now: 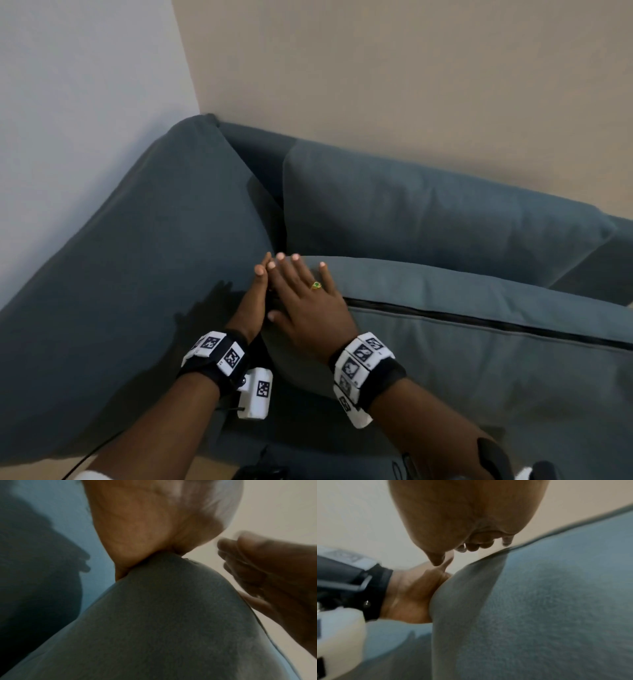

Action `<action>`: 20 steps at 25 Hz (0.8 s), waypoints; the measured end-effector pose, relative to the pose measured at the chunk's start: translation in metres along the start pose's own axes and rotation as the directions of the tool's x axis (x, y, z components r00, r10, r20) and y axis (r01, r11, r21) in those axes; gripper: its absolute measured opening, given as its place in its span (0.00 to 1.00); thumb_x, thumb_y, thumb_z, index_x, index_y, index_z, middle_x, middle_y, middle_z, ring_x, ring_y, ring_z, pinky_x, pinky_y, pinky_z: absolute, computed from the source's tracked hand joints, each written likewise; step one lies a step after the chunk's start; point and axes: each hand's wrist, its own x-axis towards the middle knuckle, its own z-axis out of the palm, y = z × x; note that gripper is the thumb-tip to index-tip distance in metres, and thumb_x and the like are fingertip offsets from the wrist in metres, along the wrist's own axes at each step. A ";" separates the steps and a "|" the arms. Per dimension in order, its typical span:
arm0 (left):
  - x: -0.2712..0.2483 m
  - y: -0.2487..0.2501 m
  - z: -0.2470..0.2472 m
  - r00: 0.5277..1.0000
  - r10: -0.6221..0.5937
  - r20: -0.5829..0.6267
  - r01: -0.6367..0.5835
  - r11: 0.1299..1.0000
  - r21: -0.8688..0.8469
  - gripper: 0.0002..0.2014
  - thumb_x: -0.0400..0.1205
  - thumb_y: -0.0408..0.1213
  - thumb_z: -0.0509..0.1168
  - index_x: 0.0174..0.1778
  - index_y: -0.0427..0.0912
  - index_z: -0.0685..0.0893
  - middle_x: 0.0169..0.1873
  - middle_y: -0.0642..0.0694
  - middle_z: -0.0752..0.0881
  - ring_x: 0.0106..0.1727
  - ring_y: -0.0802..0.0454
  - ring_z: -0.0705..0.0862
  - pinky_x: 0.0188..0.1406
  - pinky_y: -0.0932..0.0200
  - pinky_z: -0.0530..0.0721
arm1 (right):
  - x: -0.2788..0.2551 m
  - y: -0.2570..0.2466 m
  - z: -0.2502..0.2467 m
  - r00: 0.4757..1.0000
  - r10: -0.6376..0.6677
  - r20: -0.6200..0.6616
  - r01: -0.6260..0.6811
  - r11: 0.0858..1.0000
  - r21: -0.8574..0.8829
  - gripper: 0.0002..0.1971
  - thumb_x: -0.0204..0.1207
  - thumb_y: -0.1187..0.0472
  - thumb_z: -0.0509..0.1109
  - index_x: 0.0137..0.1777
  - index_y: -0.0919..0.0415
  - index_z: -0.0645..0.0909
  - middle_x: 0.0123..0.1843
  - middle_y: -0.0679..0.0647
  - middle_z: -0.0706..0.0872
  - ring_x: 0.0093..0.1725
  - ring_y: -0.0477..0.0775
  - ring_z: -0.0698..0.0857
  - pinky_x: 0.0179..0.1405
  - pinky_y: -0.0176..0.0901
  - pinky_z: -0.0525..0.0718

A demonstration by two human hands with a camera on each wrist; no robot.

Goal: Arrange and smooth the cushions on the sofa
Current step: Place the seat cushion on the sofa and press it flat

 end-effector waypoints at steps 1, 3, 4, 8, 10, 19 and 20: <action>0.003 -0.003 0.000 1.000 0.016 0.001 -0.016 0.997 0.077 0.40 0.82 0.75 0.51 0.87 0.57 0.61 0.86 0.55 0.64 0.83 0.64 0.65 0.85 0.57 0.59 | -0.013 0.012 -0.007 0.998 0.052 -0.039 -0.051 0.998 0.033 0.38 0.85 0.39 0.53 0.90 0.53 0.46 0.92 0.52 0.46 0.90 0.53 0.43 0.86 0.65 0.39; 0.005 -0.001 0.002 0.997 0.051 -0.061 -0.027 0.942 0.335 0.41 0.82 0.69 0.59 0.88 0.52 0.60 0.85 0.50 0.66 0.85 0.54 0.64 0.86 0.53 0.56 | -0.049 0.047 -0.011 0.982 0.171 -0.076 -0.170 0.985 0.025 0.38 0.83 0.36 0.45 0.90 0.51 0.47 0.92 0.52 0.45 0.90 0.53 0.44 0.87 0.66 0.42; 0.005 -0.001 0.007 0.991 0.069 -0.114 -0.009 0.890 0.456 0.39 0.85 0.65 0.59 0.89 0.48 0.59 0.85 0.46 0.66 0.86 0.49 0.64 0.86 0.52 0.57 | -0.072 0.074 -0.008 0.969 0.239 -0.055 -0.238 0.971 0.017 0.38 0.82 0.35 0.41 0.90 0.49 0.47 0.92 0.51 0.43 0.90 0.53 0.42 0.87 0.67 0.42; -0.010 -0.008 0.026 0.918 0.185 -0.351 0.066 0.801 0.595 0.36 0.90 0.58 0.51 0.88 0.38 0.56 0.86 0.34 0.62 0.86 0.35 0.62 0.85 0.39 0.59 | -0.180 0.194 0.004 0.855 0.519 -0.011 -0.519 0.854 -0.011 0.33 0.84 0.33 0.41 0.89 0.35 0.43 0.91 0.46 0.39 0.90 0.56 0.41 0.86 0.71 0.43; -0.016 -0.022 0.039 0.880 0.178 -0.441 0.073 0.866 0.495 0.35 0.90 0.58 0.54 0.86 0.36 0.61 0.83 0.33 0.67 0.84 0.34 0.66 0.83 0.40 0.61 | -0.241 0.253 0.008 0.743 0.669 -0.011 -0.669 0.743 -0.001 0.30 0.88 0.37 0.49 0.87 0.29 0.41 0.92 0.48 0.41 0.90 0.57 0.41 0.85 0.72 0.41; -0.044 -0.048 0.080 0.653 0.140 -0.744 -0.080 0.990 0.117 0.46 0.78 0.77 0.56 0.72 0.35 0.79 0.65 0.33 0.84 0.49 0.64 0.84 0.57 0.65 0.77 | -0.407 0.424 0.048 0.102 0.994 0.050 -0.573 0.017 0.820 0.53 0.75 0.35 0.74 0.90 0.50 0.45 0.90 0.60 0.60 0.86 0.64 0.65 0.84 0.64 0.65; -0.049 -0.048 0.085 0.646 0.127 -0.752 -0.067 0.992 0.110 0.42 0.83 0.70 0.56 0.73 0.31 0.77 0.63 0.32 0.85 0.46 0.70 0.83 0.56 0.70 0.78 | -0.412 0.435 0.057 0.079 0.991 0.106 -0.492 -0.054 0.869 0.52 0.71 0.32 0.76 0.89 0.51 0.55 0.87 0.61 0.66 0.83 0.64 0.70 0.83 0.64 0.68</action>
